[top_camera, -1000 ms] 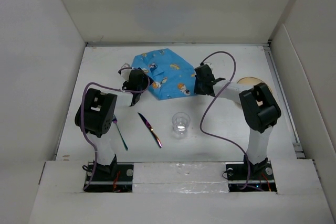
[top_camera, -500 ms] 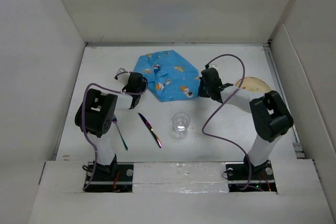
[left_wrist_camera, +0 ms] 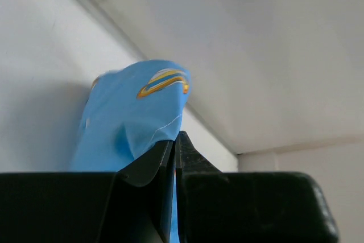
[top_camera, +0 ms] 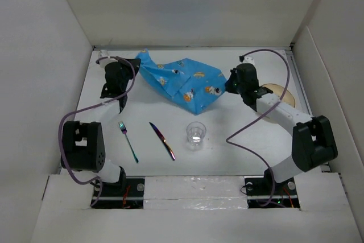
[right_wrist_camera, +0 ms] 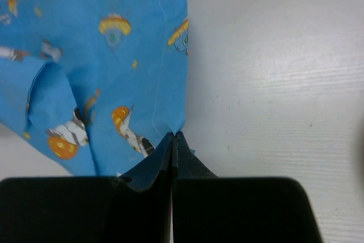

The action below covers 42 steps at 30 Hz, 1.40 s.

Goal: Set the dinner table for one person

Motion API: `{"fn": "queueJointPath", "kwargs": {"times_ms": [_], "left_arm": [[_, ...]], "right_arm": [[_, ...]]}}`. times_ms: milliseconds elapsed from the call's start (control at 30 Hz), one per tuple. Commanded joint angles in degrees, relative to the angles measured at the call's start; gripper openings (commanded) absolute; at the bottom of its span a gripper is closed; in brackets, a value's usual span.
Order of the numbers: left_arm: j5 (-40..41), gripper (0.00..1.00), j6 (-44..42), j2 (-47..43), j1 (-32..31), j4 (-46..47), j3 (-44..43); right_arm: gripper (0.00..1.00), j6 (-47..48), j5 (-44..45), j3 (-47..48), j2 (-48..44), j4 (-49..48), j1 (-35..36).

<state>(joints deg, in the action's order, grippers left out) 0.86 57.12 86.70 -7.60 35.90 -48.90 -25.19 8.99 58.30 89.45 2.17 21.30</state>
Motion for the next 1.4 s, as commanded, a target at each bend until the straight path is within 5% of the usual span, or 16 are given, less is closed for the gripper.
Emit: {"fn": "queueJointPath", "kwargs": {"times_ms": [0,133,367,467,633,733,800,867,900,1000,1167,1267,1367], "left_arm": [[-15.40,0.00,-1.23,-2.58,5.30,3.12,-4.00],[-21.60,0.00,2.98,-5.13,11.27,6.89,-1.38],[-25.29,0.00,8.53,-6.54,11.99,9.88,-4.43],[-26.78,0.00,9.93,-2.34,11.99,9.36,-10.82],[-41.88,0.00,17.10,11.73,14.62,12.13,-31.22],[-41.38,0.00,21.71,8.94,17.08,18.93,-28.63],[-38.59,0.00,18.83,4.91,17.61,15.80,-22.49],[-34.89,0.15,12.61,2.61,17.61,8.27,-15.05],[-29.83,0.41,11.36,1.21,18.22,6.66,-12.21],[-24.16,0.84,10.99,2.67,20.33,4.35,-2.62],[-20.48,0.87,4.42,1.82,18.42,1.12,3.28],[-4.79,0.80,-5.86,-1.18,11.13,-8.96,1.45],[2.02,0.66,-13.51,0.57,5.15,-16.62,-2.06]], "right_arm": [[0.00,1.20,-0.03,2.26,-6.30,-2.70,-0.47],[0.00,0.58,-1.43,-0.03,-12.01,-3.32,-1.70],[0.00,1.72,-1.43,3.13,-19.84,-3.05,-3.36],[0.00,1.64,-5.29,10.14,-16.34,-2.45,-5.12],[0.00,1.37,-14.96,29.46,-9.99,4.77,-8.29],[0.00,2.16,-14.36,31.43,-12.53,4.33,-8.82],[0.00,2.25,-14.35,28.11,-15.96,4.51,-8.29],[0.00,1.55,-16.19,16.84,-20.86,1.37,-7.77],[0.00,0.59,-16.64,12.06,-22.46,-0.57,-7.76],[0.00,-2.31,-16.56,-3.22,-22.93,-5.87,-6.62],[0.00,-1.79,-12.08,-7.59,-16.59,-2.61,-7.85],[0.00,-2.49,-10.23,-9.00,-16.85,-5.15,-8.47],[0.00,-1.88,-7.69,-7.59,-16.33,-2.89,-9.08]]}}
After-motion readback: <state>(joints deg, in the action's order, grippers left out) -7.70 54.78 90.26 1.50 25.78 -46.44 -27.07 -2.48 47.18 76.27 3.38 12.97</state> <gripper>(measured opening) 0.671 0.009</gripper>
